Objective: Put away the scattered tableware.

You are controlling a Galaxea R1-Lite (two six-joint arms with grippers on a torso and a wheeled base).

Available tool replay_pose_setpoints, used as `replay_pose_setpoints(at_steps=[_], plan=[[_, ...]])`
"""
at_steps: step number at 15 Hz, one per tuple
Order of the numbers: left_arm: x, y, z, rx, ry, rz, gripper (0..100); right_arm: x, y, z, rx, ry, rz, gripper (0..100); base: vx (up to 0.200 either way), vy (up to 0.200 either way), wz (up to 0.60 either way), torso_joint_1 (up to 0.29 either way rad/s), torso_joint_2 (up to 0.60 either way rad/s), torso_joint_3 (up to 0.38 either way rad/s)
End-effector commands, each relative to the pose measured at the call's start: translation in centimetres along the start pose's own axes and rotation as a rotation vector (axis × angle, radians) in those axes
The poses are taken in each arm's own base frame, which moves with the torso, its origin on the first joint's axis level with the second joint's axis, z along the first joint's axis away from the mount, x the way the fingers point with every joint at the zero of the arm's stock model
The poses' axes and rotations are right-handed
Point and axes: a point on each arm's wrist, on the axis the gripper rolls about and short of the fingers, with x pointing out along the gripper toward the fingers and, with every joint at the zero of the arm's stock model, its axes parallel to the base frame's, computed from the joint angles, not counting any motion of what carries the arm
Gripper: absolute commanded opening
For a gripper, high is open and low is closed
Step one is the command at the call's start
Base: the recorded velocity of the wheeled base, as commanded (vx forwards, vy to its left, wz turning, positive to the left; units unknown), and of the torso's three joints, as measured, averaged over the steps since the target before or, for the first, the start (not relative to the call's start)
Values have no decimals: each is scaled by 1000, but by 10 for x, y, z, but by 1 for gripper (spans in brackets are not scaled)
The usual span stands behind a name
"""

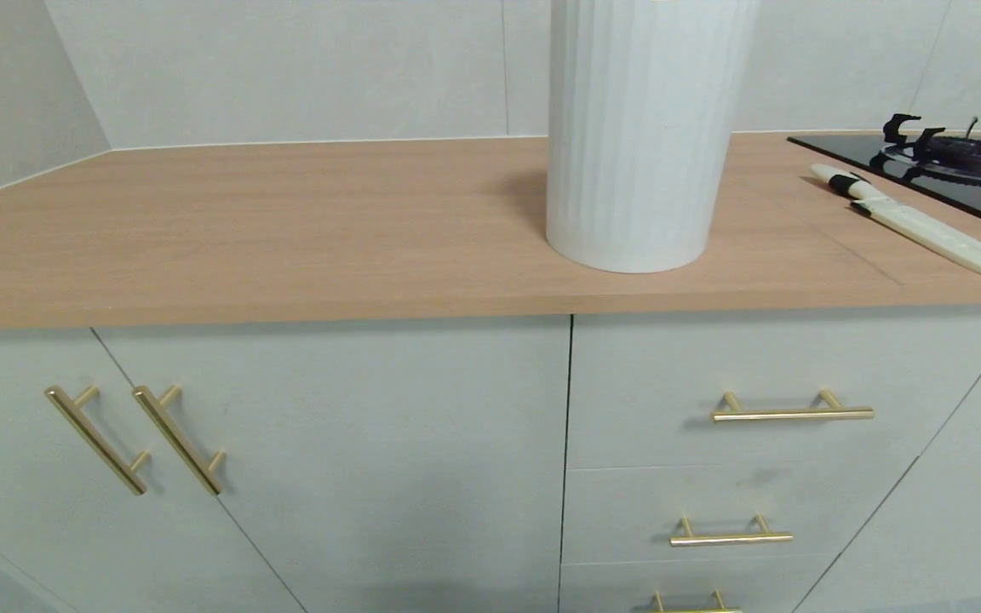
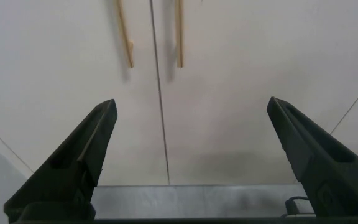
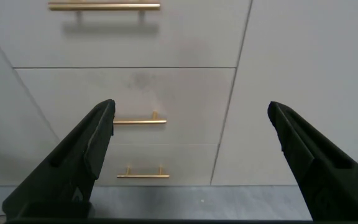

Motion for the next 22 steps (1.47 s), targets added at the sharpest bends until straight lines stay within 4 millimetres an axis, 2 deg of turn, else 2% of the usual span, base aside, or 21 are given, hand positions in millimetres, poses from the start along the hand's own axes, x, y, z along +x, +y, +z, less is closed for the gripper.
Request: replay_pose_setpoints(at_steps=[1,4,22], plan=[[0,0,0,0,0,0,100,0,0,0,-1,1,1,100,0,-200,0,2,7,-2],[0,0,0,0,0,0,100,0,0,0,-1,1,1,100,0,-200,0,2,4,5],[0,0,0,-2,0,0,100,0,0,0,-1,1,1,100,11,0,0,0,0,0]])
